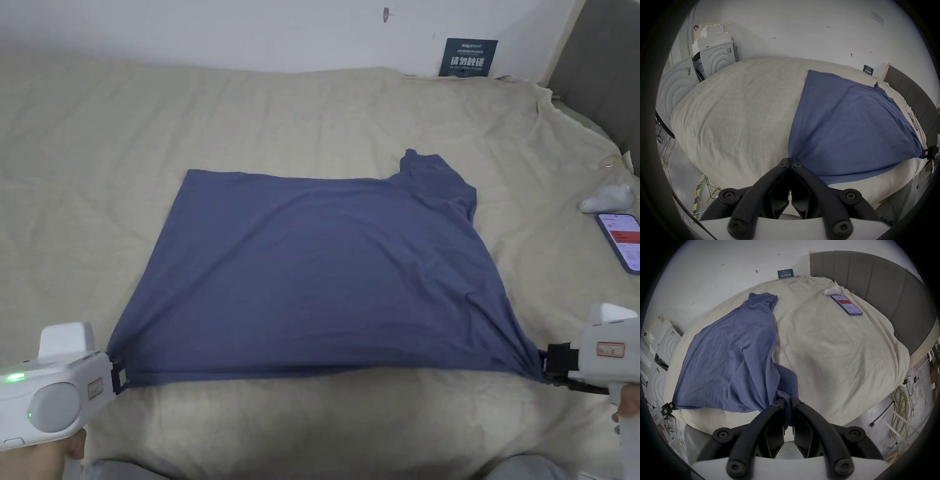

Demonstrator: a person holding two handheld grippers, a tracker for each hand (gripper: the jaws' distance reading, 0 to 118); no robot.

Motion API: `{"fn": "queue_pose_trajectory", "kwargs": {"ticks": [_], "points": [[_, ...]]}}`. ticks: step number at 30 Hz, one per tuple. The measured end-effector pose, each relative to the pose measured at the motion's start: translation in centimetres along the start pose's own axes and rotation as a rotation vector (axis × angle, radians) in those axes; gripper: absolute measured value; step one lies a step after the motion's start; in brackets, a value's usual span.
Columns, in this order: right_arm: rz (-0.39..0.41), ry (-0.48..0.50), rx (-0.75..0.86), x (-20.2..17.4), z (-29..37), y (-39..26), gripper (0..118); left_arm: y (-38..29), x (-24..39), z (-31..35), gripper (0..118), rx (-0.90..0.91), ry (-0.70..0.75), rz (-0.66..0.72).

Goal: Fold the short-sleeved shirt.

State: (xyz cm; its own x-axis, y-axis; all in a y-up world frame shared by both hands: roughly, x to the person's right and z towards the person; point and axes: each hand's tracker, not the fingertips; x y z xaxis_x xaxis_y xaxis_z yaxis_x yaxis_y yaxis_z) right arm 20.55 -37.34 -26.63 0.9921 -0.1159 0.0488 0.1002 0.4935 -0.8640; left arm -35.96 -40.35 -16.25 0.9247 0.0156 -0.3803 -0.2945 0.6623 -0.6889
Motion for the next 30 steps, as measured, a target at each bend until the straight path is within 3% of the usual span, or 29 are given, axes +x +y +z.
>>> {"fn": "queue_pose_trajectory", "kwargs": {"ticks": [3,5,6,7,9,10,12,17,21,29,30], "points": [[-0.011,-0.003,-0.001,-0.1,-0.4,-0.5,6,-0.6,0.2,-0.5,2,-0.019,0.002,-0.004],[-0.02,0.002,-0.006,-0.1,-0.6,-0.5,7,-0.6,0.3,-0.5,18,-0.027,0.008,0.007],[-0.026,0.012,-0.013,-0.1,-0.5,-0.4,15,-0.5,0.2,-0.5,38,-0.036,0.012,0.014],[-0.032,0.014,-0.012,0.0,-0.2,-0.3,32,-0.3,0.0,-0.4,61,-0.047,0.006,0.018],[-0.035,0.01,-0.022,0.2,0.4,0.4,85,0.4,-0.6,0.0,103,-0.072,-0.013,0.034],[-0.032,0.008,-0.023,0.3,0.9,0.8,99,1.0,-1.0,0.5,111,-0.062,-0.028,0.046],[-0.009,-0.012,0.03,0.2,2.6,1.7,105,2.6,-1.6,1.7,113,-0.025,-0.048,0.055],[0.087,-0.045,0.204,-1.0,7.5,4.6,105,7.6,-1.6,5.3,114,0.1,-0.076,0.053],[0.183,-0.015,0.391,-3.0,11.7,5.1,105,10.2,0.1,8.7,114,0.26,-0.117,0.037],[0.269,-0.028,0.727,-6.2,14.0,-0.5,112,7.1,4.5,11.6,107,0.627,-0.031,-0.146],[0.261,-0.024,0.762,-6.4,13.9,-1.4,112,6.4,5.0,11.8,101,0.646,-0.039,-0.156]]}}
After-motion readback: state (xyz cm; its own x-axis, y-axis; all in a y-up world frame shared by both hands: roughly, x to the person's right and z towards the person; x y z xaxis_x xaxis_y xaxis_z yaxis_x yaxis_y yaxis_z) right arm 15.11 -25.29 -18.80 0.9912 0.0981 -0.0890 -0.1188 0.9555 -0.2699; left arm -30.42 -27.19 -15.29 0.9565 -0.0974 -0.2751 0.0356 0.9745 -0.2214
